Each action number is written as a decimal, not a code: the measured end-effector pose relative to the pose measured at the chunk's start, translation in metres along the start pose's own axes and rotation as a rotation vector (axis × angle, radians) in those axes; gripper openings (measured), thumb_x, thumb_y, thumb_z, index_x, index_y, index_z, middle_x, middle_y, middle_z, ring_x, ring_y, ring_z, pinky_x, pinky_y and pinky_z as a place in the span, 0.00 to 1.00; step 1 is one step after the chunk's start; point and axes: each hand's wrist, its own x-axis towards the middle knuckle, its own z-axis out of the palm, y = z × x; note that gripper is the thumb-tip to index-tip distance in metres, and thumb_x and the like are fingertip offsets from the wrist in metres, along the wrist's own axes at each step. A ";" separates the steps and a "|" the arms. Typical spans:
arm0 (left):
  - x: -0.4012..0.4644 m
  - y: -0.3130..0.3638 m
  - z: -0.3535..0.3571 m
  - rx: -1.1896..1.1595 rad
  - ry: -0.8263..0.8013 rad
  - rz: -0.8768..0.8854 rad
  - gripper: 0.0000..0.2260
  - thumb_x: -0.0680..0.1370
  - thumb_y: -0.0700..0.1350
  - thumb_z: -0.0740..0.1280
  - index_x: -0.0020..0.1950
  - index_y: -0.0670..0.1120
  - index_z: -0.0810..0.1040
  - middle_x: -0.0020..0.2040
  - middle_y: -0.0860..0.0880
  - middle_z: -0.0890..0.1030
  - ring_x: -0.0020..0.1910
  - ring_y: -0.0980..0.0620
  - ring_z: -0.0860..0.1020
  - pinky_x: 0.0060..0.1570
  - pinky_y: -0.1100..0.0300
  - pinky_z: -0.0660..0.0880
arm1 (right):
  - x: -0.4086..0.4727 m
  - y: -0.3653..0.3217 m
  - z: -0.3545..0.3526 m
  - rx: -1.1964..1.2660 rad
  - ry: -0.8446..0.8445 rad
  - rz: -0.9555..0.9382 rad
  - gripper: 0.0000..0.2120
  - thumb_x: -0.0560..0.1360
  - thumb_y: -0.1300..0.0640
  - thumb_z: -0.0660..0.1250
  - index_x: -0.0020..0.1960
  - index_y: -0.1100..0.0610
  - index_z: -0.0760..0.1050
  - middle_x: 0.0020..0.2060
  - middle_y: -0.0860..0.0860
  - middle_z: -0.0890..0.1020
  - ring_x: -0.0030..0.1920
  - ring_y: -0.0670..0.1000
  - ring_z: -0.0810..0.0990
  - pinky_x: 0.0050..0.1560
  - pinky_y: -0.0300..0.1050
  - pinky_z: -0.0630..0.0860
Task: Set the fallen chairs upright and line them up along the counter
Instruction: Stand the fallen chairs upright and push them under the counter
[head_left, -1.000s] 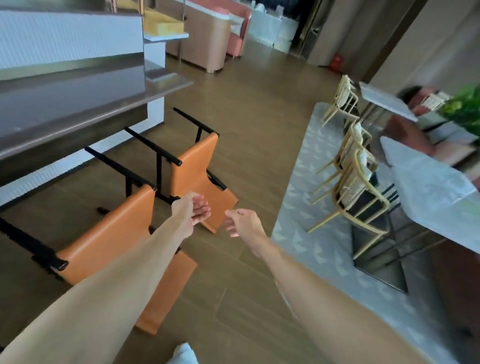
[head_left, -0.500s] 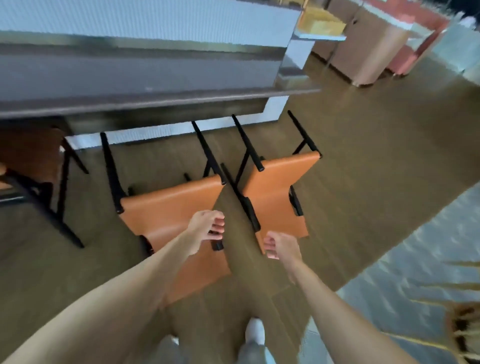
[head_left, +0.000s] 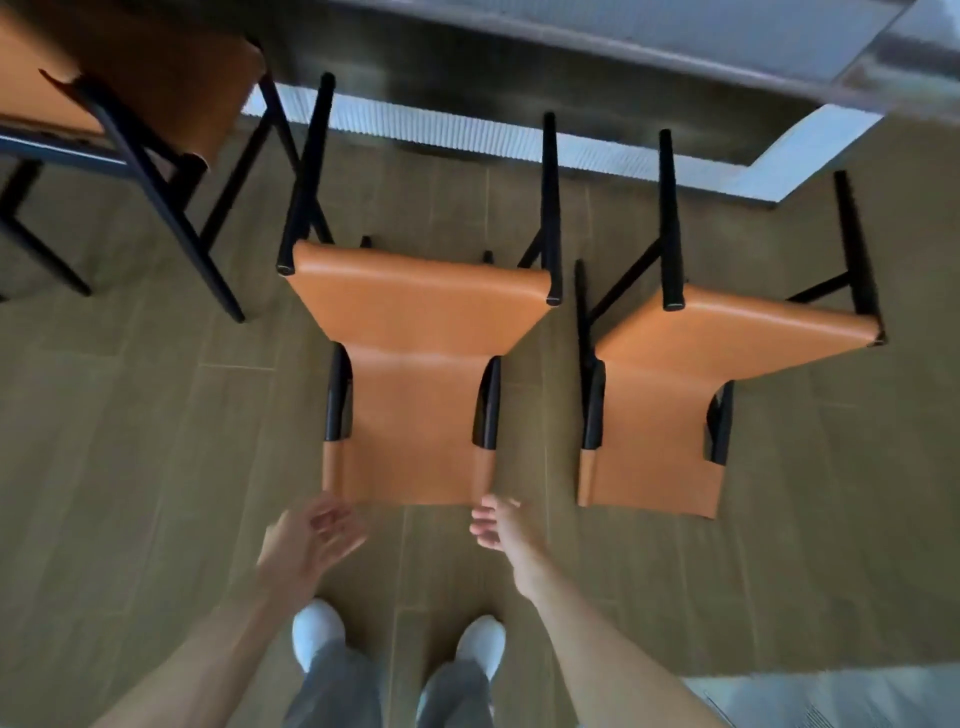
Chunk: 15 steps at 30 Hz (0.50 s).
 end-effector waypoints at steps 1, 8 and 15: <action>0.022 -0.011 0.000 -0.010 0.002 -0.017 0.09 0.82 0.35 0.57 0.47 0.36 0.75 0.48 0.39 0.77 0.45 0.41 0.78 0.35 0.49 0.83 | 0.022 0.011 0.006 0.014 0.005 0.027 0.13 0.84 0.59 0.61 0.63 0.64 0.77 0.44 0.53 0.83 0.37 0.48 0.80 0.38 0.37 0.78; 0.195 -0.068 0.012 0.050 -0.040 -0.030 0.08 0.83 0.40 0.60 0.60 0.38 0.72 0.52 0.40 0.78 0.48 0.42 0.80 0.58 0.45 0.78 | 0.195 0.096 0.053 0.059 0.002 0.076 0.13 0.83 0.57 0.62 0.62 0.64 0.78 0.51 0.58 0.85 0.42 0.54 0.84 0.45 0.44 0.82; 0.383 -0.174 -0.016 0.138 -0.028 -0.093 0.15 0.83 0.41 0.60 0.67 0.36 0.69 0.59 0.37 0.76 0.50 0.42 0.80 0.49 0.50 0.78 | 0.351 0.202 0.095 0.084 -0.035 0.110 0.10 0.83 0.56 0.62 0.58 0.61 0.77 0.54 0.58 0.85 0.48 0.55 0.85 0.49 0.45 0.83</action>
